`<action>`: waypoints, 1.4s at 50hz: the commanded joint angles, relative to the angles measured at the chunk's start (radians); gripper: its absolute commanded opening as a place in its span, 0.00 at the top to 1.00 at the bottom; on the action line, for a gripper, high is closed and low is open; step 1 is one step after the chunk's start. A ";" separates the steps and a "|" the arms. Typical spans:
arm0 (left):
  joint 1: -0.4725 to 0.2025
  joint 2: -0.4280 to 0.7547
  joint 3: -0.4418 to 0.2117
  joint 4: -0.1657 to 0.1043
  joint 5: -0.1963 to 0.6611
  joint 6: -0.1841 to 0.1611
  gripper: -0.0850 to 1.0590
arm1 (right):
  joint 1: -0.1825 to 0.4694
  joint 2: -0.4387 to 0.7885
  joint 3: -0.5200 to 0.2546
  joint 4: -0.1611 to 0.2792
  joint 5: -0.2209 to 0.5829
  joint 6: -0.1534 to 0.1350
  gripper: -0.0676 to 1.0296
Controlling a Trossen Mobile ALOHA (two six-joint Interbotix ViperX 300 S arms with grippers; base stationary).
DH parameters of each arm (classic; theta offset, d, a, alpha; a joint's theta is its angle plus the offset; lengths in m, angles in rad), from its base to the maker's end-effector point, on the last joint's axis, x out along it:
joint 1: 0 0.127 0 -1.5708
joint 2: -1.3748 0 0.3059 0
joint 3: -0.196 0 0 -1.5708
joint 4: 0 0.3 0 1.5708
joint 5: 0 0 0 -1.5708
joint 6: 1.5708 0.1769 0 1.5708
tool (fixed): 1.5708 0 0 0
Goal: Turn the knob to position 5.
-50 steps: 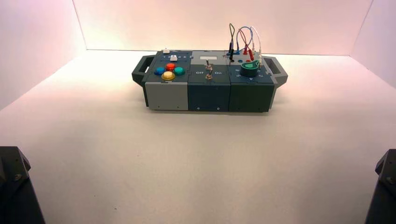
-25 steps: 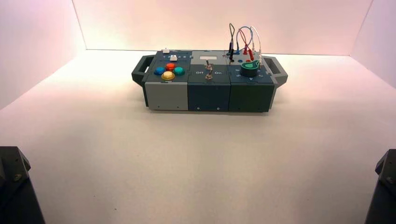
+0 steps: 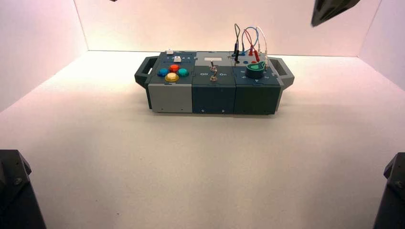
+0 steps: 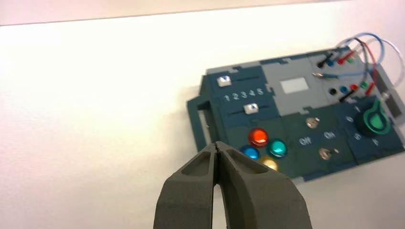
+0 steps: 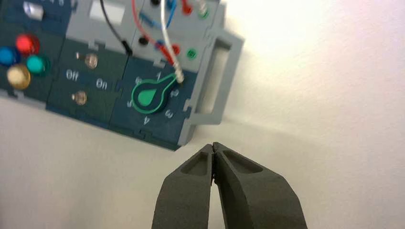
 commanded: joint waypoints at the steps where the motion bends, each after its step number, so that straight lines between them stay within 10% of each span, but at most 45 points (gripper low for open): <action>1: -0.041 0.008 -0.049 -0.003 0.046 0.003 0.95 | 0.031 0.064 -0.060 0.003 0.034 -0.014 0.96; 28: -0.133 -0.035 -0.078 0.000 0.123 0.021 0.95 | 0.083 0.339 -0.232 -0.011 0.109 -0.077 0.96; 70: -0.103 -0.040 -0.075 0.003 0.117 0.021 0.95 | 0.103 0.557 -0.393 0.000 0.149 -0.087 0.96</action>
